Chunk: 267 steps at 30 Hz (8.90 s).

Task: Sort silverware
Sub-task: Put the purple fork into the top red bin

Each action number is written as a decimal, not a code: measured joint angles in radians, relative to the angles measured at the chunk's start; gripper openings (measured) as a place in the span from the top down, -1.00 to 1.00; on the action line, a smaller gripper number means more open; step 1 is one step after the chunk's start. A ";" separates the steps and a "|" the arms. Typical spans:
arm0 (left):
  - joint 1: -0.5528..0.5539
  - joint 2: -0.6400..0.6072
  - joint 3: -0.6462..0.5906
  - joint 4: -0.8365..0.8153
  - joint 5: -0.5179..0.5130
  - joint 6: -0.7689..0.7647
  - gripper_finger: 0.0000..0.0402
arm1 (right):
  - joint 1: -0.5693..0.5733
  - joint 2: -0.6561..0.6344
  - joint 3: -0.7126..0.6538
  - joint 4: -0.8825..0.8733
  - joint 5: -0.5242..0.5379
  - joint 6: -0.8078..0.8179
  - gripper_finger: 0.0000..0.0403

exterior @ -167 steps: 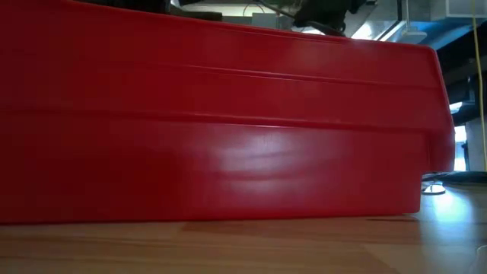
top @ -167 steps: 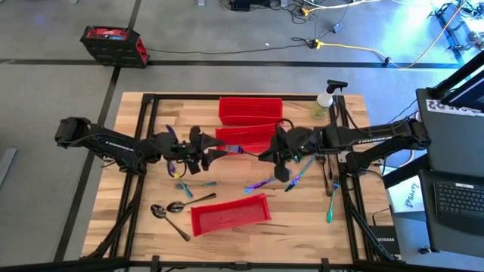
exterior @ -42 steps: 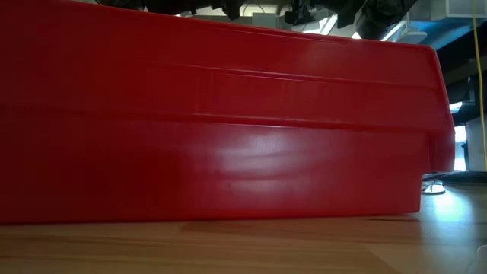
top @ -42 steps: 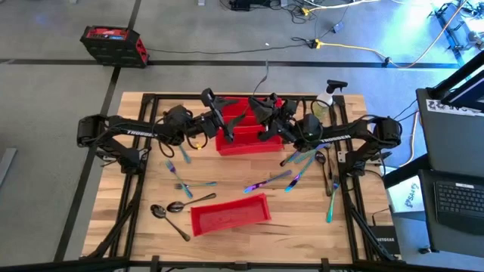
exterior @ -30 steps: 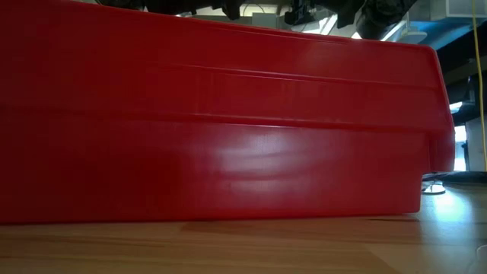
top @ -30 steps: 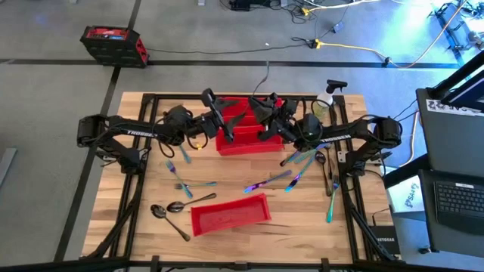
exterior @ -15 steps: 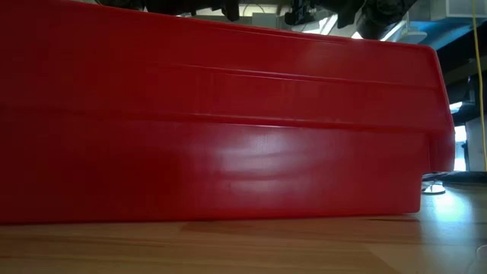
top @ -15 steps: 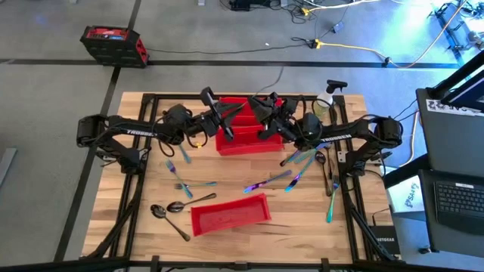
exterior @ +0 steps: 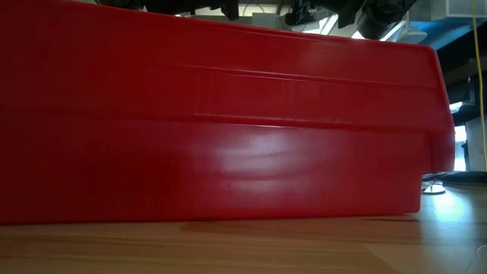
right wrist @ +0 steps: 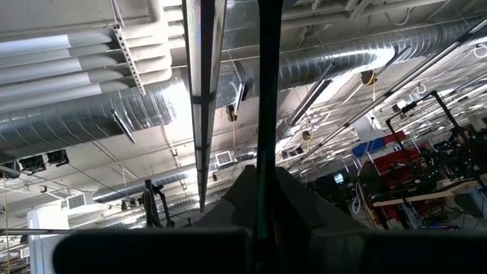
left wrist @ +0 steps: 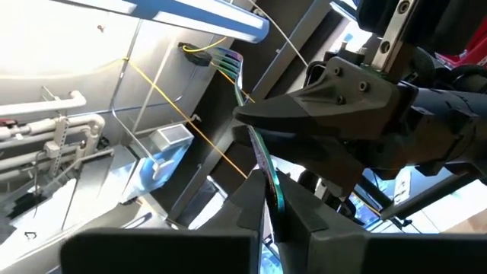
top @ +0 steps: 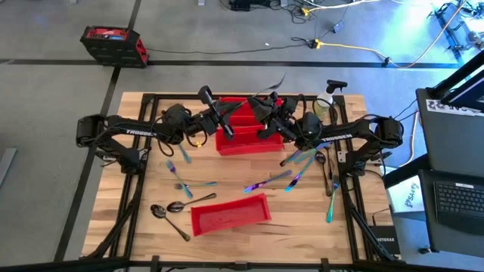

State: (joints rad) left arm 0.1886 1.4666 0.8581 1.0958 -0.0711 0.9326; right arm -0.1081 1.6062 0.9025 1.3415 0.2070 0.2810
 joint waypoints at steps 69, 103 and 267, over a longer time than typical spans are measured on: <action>0.383 0.095 0.108 -0.719 0.306 0.205 1.00 | -0.003 -0.673 -0.001 -1.633 -0.007 0.007 0.20; 0.409 0.276 0.107 -0.740 0.225 0.442 0.94 | -0.003 -0.668 -0.001 -1.637 -0.043 0.002 0.20; -0.329 -0.121 -0.264 -1.889 -0.037 -0.219 0.24 | -0.003 -0.232 -0.001 -1.239 -0.583 -0.158 0.20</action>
State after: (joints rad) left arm -0.1406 1.3460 0.5941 -0.7929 -0.1081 0.7140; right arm -0.1116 1.3746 0.9012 0.1028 -0.3759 0.1226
